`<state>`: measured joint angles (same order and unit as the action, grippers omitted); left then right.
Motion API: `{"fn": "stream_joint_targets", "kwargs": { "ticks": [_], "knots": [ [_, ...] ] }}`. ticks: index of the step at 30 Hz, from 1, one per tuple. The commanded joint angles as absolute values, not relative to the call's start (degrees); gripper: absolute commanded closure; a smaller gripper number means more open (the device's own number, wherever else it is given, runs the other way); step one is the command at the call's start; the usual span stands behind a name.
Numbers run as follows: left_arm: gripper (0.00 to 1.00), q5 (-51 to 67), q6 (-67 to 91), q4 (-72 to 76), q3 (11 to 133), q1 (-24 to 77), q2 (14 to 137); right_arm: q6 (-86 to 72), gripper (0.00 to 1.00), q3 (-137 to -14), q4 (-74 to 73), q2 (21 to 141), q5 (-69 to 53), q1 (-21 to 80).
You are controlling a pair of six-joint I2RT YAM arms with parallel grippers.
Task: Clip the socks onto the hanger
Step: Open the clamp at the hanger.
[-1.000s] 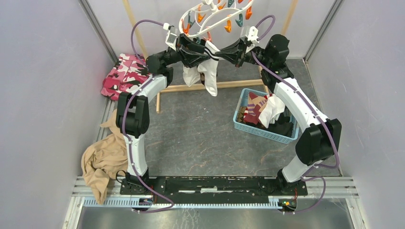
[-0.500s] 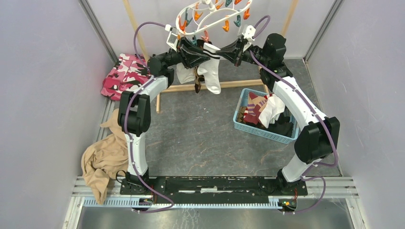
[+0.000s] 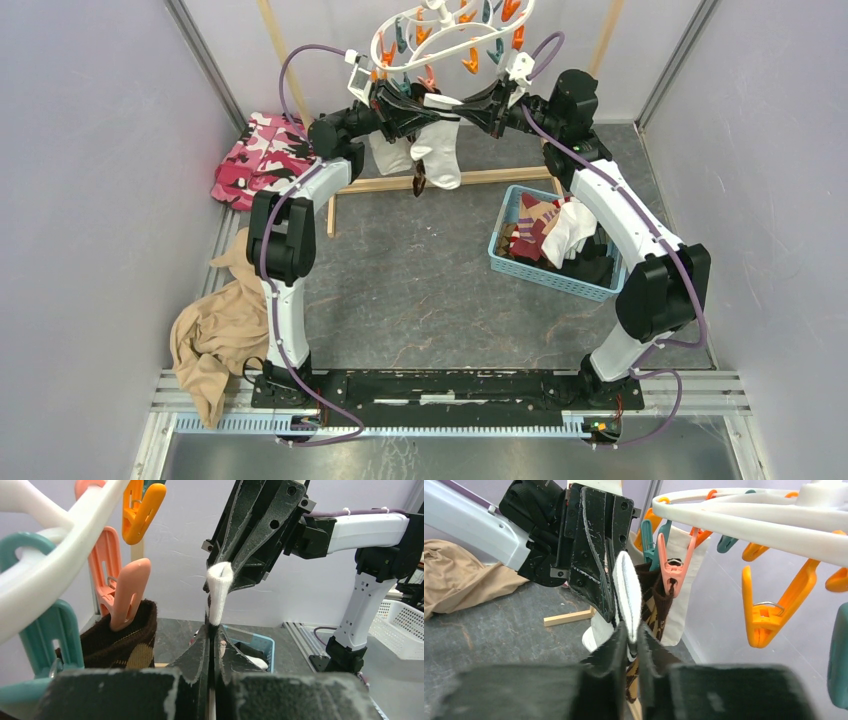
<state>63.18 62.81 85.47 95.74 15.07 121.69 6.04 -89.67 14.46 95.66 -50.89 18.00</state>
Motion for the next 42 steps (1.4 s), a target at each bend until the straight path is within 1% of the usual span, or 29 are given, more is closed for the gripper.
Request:
{"fn": "stream_joint_targets", "kwargs": {
  "ticks": [1,3,6,8,9,18,35,42],
  "knots": [
    [0.98,63.5,64.7,92.9,97.8,14.8,121.3,7.0,0.79,-91.6,15.1,94.5,-50.2,18.3],
    [0.98,63.5,64.7,92.9,97.8,14.7,121.4,7.9,0.62,-90.5,15.3,93.2,-50.3,18.1],
    [0.98,63.5,65.0,92.9,97.8,14.5,121.5,8.5,0.47,-88.3,17.0,90.6,-49.5,17.8],
    [0.98,63.5,65.0,92.9,97.7,14.5,121.6,8.9,0.41,-87.4,17.6,89.4,-48.3,17.5],
    [0.98,63.4,65.0,92.9,97.8,14.4,121.6,9.0,0.4,-87.4,17.8,89.0,-47.7,17.3],
    [0.98,63.3,64.9,92.8,98.1,14.2,121.9,7.1,0.36,-88.1,21.6,89.7,-37.2,16.3],
    [0.98,63.3,64.9,92.8,98.6,13.6,122.4,4.2,0.37,-94.8,26.6,97.3,-32.4,17.0],
    [0.98,63.2,64.8,92.8,98.6,13.2,122.4,4.0,0.37,-98.8,28.0,100.6,-32.1,18.2]
  ]
}}
